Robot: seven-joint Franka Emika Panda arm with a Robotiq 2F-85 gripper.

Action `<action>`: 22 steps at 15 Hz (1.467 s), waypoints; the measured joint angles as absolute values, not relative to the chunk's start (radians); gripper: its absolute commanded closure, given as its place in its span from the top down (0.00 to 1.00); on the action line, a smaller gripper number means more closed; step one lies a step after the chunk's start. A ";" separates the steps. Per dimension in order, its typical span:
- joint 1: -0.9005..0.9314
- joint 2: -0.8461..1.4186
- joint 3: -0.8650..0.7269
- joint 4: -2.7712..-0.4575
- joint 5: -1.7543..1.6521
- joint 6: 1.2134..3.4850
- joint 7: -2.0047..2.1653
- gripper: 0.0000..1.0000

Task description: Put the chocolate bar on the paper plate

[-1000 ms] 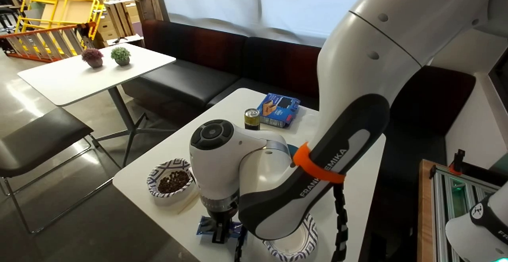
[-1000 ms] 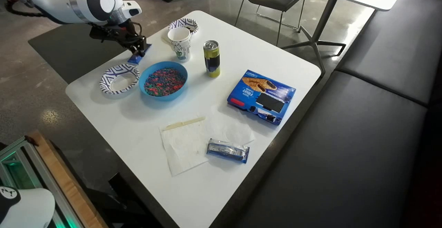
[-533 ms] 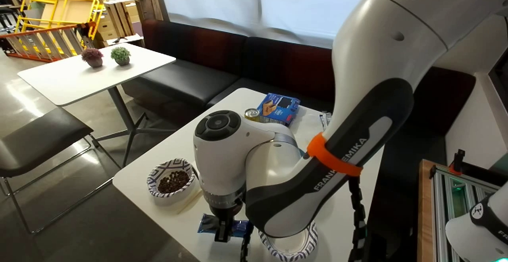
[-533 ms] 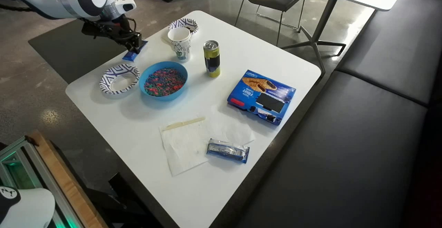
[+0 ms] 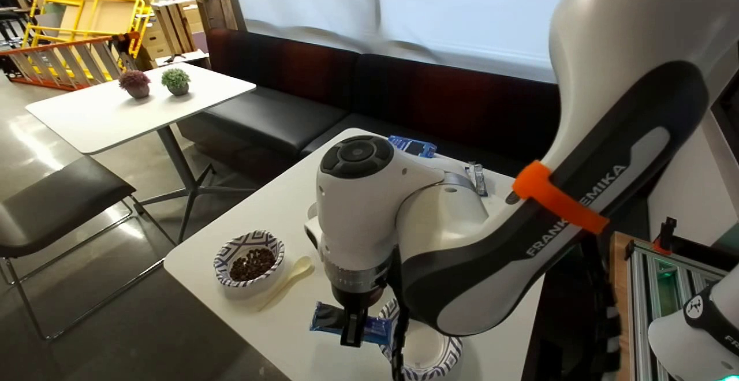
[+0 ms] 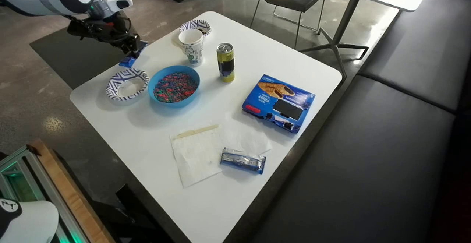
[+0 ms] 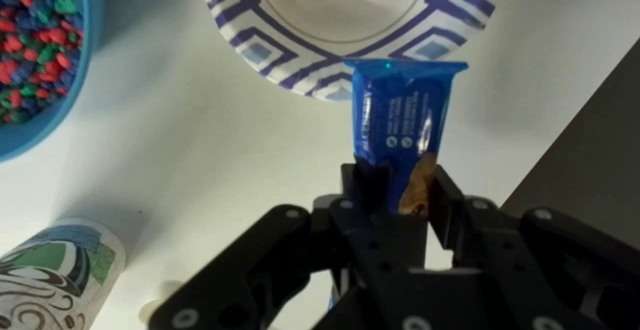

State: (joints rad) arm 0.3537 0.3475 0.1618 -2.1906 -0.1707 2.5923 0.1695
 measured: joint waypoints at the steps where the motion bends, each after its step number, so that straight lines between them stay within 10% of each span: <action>1: 0.347 0.321 0.165 -2.219 -0.162 2.592 0.170 0.39; 22: 0.276 0.126 0.226 -2.397 -0.058 2.606 0.112 0.49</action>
